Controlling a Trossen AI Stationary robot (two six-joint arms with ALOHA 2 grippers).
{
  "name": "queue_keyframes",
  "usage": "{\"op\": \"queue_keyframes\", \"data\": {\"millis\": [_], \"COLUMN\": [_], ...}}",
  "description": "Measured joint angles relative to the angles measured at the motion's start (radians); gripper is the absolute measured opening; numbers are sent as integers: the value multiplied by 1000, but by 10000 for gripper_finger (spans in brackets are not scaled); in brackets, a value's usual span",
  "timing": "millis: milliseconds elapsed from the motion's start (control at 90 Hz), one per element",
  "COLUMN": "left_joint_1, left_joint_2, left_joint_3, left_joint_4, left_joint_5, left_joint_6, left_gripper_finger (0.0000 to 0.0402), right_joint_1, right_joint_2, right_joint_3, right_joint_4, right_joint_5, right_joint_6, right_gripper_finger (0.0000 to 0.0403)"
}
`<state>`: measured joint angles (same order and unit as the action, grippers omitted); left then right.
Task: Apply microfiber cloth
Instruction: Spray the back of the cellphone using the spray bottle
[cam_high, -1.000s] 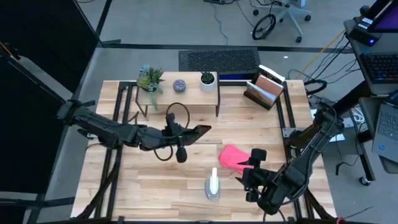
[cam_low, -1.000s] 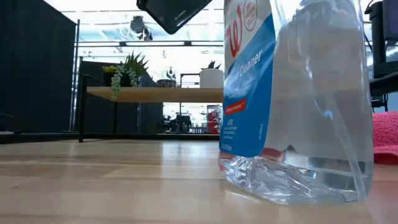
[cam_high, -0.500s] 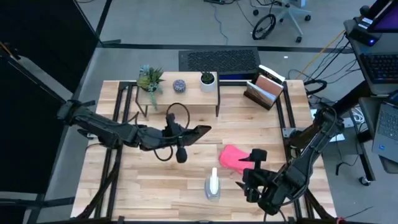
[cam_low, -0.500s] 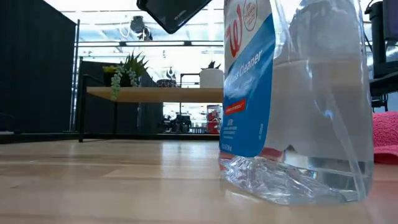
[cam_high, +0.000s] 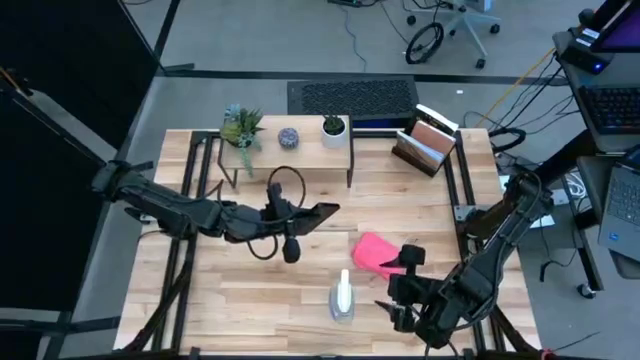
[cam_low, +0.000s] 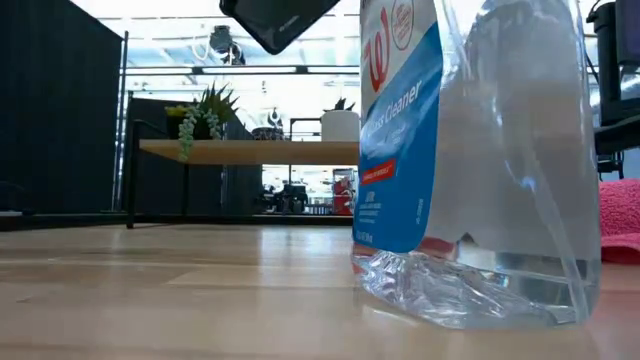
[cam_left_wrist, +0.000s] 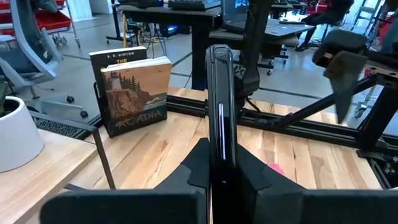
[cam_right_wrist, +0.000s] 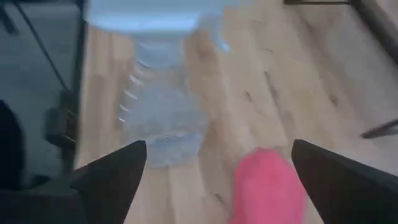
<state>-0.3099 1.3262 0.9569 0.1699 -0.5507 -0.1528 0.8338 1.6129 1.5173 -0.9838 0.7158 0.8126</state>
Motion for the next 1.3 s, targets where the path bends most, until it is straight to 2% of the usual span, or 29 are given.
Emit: {"op": "queue_keyframes", "data": {"millis": [111,267,556,689,800,911,1000,1167,1300], "left_joint_1": [-4,-20,-42,-42,-31,-29,-30,-33,-38], "left_joint_2": [0,0,0,0,0,0,0,0,0], "left_joint_3": [0,0,0,0,0,0,0,0,-1], "left_joint_4": [0,-1,0,2,3,3,3,3,2], "left_joint_5": [0,0,0,0,0,-1,-1,-1,-3], "left_joint_6": [-2,-2,0,-10,-22,-23,-23,-24,-24], "left_gripper_finger": [11,11,11,11,11,11,11,11,11], "right_joint_1": [-3,-1,4,17,45,63,47,-26,-46], "right_joint_2": [7,8,3,-50,-112,-163,-181,-168,-152], "right_joint_3": [-21,-132,-363,-367,-372,-441,-546,-684,-703], "right_joint_4": [86,258,690,708,669,717,871,1366,1451], "right_joint_5": [50,98,102,109,163,224,226,111,83], "right_joint_6": [-78,-150,-301,-366,-373,-368,-396,-597,-655], "right_gripper_finger": [385,384,384,384,384,384,384,384,384]}}
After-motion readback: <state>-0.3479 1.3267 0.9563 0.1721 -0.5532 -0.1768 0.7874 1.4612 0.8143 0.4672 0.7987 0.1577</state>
